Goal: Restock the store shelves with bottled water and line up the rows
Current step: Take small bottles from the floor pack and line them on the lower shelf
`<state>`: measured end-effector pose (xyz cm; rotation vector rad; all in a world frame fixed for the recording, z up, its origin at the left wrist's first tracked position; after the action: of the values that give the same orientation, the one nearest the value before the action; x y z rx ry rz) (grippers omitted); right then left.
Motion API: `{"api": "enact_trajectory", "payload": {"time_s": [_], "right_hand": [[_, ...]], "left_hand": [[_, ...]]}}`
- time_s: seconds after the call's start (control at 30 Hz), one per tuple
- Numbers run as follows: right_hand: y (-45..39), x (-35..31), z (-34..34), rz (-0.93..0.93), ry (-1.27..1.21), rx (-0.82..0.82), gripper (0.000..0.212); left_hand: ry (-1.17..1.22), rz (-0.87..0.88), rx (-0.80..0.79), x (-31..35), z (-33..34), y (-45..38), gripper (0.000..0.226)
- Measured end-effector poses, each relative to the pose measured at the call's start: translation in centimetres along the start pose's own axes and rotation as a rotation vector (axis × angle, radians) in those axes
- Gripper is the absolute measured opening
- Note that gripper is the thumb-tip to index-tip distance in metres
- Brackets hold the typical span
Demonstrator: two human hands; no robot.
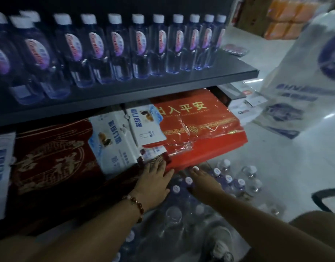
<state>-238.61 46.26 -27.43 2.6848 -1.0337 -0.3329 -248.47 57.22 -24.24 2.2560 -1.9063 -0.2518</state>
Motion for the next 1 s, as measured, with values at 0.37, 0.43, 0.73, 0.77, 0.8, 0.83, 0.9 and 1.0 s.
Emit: {"api": "enact_trajectory", "payload": {"time_s": [0.37,0.43,0.73,0.77,0.8,0.83,0.9,1.0], "right_hand": [[-4.4,4.1,8.4,0.065,-0.025,-0.109,0.063],[-5.5,4.6,8.9,0.068,0.048,-0.097,0.059],[-8.1,4.5,9.3,0.037,0.161,0.024,0.032],[-8.0,4.4,9.0,0.039,0.164,0.037,0.031],[-7.8,4.4,8.5,0.053,0.155,0.05,0.031],[-7.4,4.3,7.8,0.074,0.126,0.058,0.033],[-6.7,4.3,5.7,0.112,0.038,0.082,0.036],[-5.1,3.4,1.2,0.084,-0.107,0.138,0.027]], "left_hand": [[-0.046,0.09,-0.201,6.2,9.3,-9.3,0.045],[-0.044,0.059,-0.245,6.1,11.0,-10.0,0.037],[0.136,-0.047,-0.308,5.4,12.3,-10.8,0.028],[0.136,-0.054,-0.301,5.2,11.8,-10.6,0.028],[0.133,-0.063,-0.286,4.8,11.3,-10.3,0.027],[0.136,-0.067,-0.265,4.1,10.7,-10.0,0.027],[0.192,-0.078,-0.22,2.7,8.6,-8.9,0.033],[0.219,-0.06,-0.087,0.7,3.9,-6.8,0.044]]}}
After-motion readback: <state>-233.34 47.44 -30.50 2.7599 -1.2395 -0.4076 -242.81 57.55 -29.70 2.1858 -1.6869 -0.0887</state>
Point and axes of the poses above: each hand's wrist, its own y-axis away from the middle knuckle, its own z-axis out of the palm, x = y × z, the point moved 9 cm from there along -y, towards the middle knuckle, and after that the axes turned 5 degrees about y, right-handed, at the moved point
